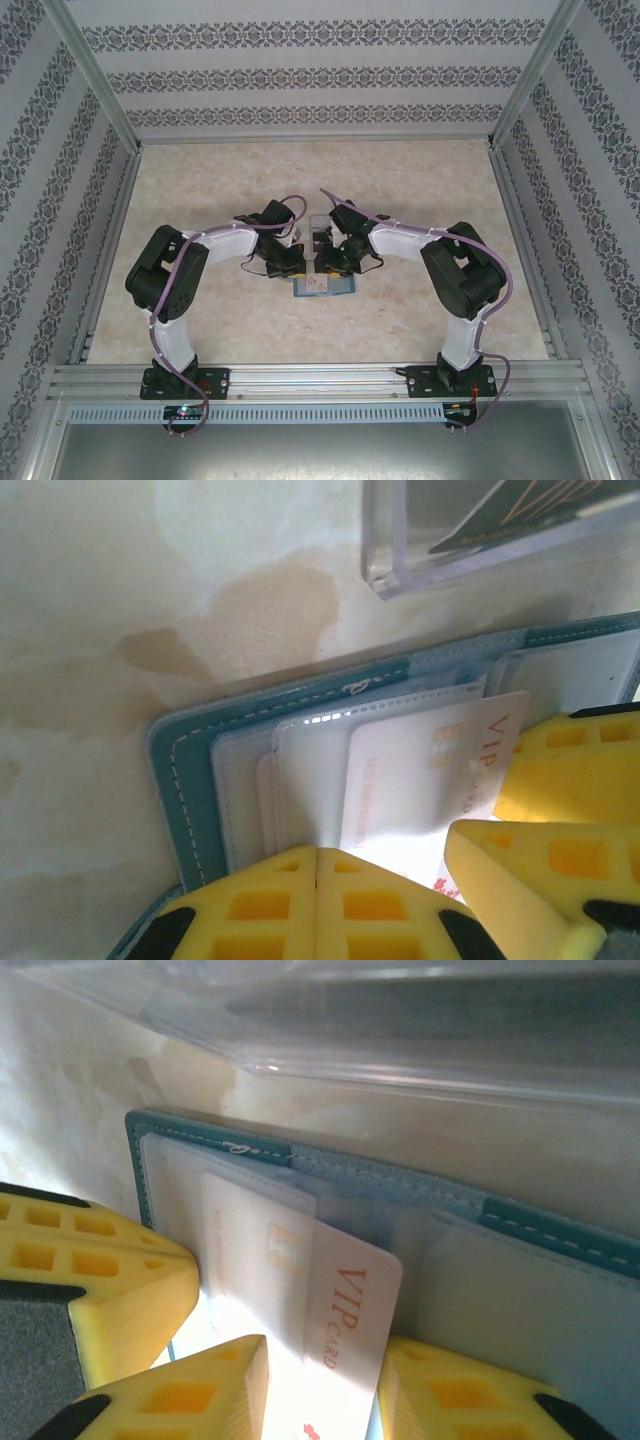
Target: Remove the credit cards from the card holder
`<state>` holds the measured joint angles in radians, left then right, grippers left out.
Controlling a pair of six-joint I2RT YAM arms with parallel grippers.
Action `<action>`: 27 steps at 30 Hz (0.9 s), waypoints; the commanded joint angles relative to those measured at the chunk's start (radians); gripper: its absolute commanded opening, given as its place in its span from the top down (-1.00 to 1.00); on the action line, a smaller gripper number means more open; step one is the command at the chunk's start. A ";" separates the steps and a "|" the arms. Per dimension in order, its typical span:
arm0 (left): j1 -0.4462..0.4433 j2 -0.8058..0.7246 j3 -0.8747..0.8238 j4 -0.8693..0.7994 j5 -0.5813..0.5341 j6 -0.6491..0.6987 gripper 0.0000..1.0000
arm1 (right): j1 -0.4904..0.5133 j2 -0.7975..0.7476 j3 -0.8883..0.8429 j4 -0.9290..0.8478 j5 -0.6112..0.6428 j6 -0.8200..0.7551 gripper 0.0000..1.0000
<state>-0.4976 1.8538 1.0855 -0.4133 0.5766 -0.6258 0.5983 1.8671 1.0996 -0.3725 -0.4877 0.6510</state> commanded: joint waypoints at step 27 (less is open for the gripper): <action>-0.018 0.041 -0.002 -0.067 -0.048 0.024 1.00 | -0.058 -0.108 -0.078 -0.026 0.049 -0.031 0.98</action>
<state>-0.4984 1.8545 1.0870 -0.4156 0.5751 -0.6235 0.5514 1.7828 1.0061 -0.2890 -0.5293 0.6739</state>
